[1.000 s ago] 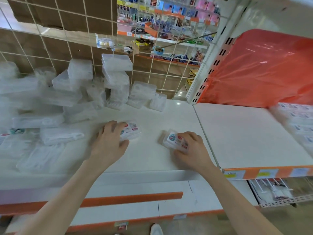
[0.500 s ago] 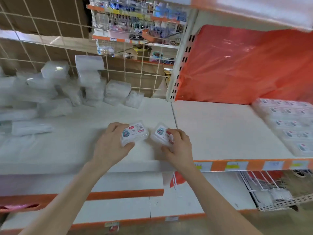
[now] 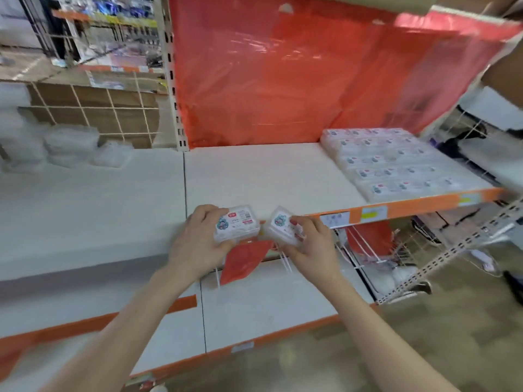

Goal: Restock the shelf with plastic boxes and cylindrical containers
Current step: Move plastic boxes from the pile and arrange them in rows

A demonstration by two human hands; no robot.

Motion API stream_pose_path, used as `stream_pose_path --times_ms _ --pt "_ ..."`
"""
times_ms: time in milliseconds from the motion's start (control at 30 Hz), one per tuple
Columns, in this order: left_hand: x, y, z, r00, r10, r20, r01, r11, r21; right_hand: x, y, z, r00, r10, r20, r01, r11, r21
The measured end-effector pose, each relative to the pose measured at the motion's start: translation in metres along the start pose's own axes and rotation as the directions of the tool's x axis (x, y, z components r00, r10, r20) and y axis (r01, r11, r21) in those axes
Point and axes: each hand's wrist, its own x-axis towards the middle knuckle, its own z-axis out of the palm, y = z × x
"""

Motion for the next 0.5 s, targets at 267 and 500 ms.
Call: stream_pose_path --times_ms 267,500 --pt "0.016 0.068 0.047 0.981 0.152 0.117 -0.151 0.988 -0.022 -0.024 0.060 -0.050 0.993 0.081 -0.091 -0.083 0.996 -0.029" --pt "0.051 0.113 0.093 0.958 0.222 0.182 -0.211 0.974 -0.081 -0.018 0.107 -0.086 0.975 0.168 -0.148 -0.173 0.985 -0.018"
